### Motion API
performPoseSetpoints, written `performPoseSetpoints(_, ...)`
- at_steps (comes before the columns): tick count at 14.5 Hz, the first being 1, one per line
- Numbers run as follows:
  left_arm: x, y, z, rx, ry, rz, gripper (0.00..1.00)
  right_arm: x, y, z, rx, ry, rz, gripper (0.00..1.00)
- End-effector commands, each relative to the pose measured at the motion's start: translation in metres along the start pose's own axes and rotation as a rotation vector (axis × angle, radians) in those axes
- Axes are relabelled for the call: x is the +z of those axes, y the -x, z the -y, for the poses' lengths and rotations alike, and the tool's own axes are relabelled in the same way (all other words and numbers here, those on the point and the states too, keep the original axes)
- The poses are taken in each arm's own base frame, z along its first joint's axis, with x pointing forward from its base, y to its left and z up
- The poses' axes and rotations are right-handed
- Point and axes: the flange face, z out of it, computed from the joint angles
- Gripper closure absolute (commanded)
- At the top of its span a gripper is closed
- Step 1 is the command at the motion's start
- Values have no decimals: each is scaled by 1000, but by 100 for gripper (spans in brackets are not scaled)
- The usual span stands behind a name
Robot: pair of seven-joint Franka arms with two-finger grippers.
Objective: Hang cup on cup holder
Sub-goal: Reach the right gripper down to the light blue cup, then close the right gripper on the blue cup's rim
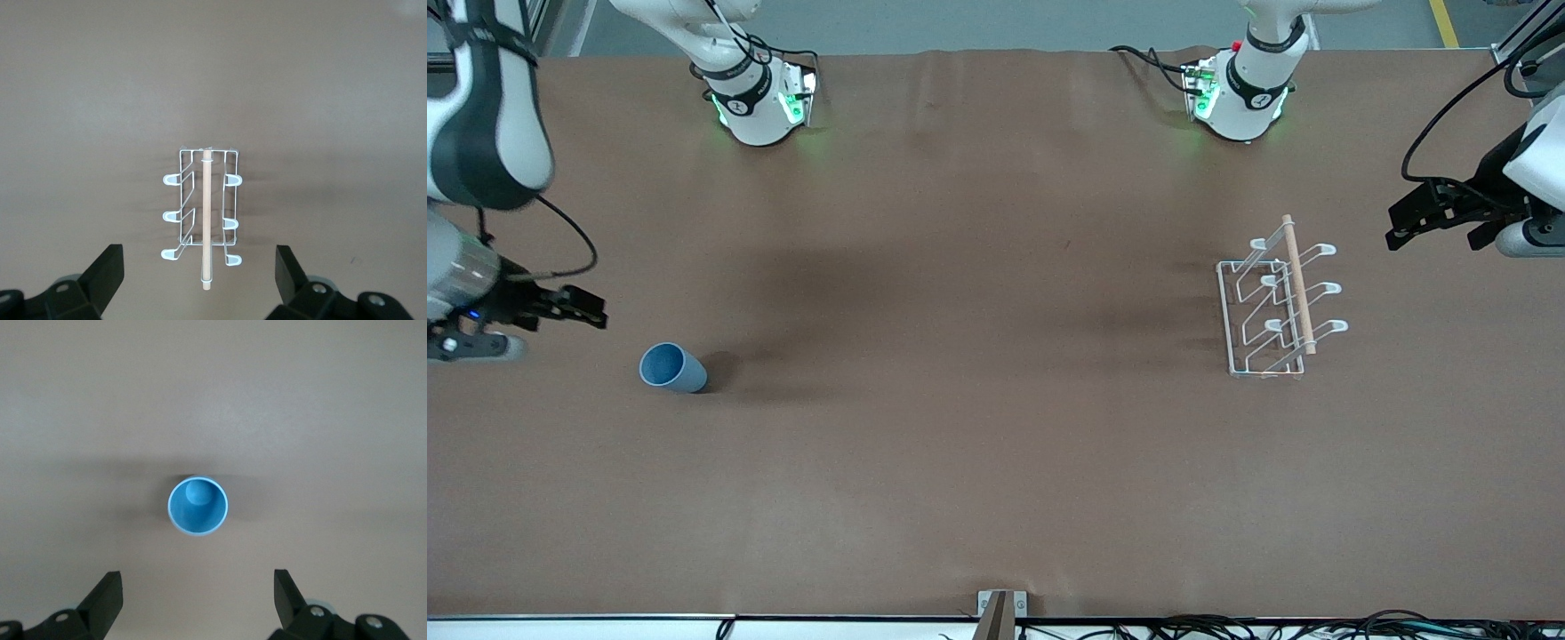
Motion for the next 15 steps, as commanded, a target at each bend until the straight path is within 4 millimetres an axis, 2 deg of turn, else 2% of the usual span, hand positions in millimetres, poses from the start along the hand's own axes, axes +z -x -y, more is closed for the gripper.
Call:
performPoseSetpoints(1,-4,-3,1,11,-20,-9,0,60,-8,-15,-75,-15,0,0)
performPoseSetpoints(4,-3,-2,0,4,-20,-6,0,122,-8,-21,-114,-4,-35,0)
performPoseSetpoints(5,-3,-2,0,4,-20,-6,0,138,-6,-22,-133,1,-48,0)
performPoseSetpoints(7,-3,-2,0,4,-20,-7,0,153,1,-27,-152,2,-46,0)
performPoseSetpoints(11,-1,-3,0,5,-20,-3,0,178,-4,-27,-151,3,-49,1)
performPoseSetpoints(12,0,-3,0,5,-20,-1,0,188,-5,-26,-150,5,-53,5)
performPoseSetpoints(13,0,-3,-2,8,-20,-1,0,197,-6,-27,-148,3,-47,15)
performPoseSetpoints(15,0,-2,-2,8,-20,2,0,199,-6,-27,-141,1,-41,44)
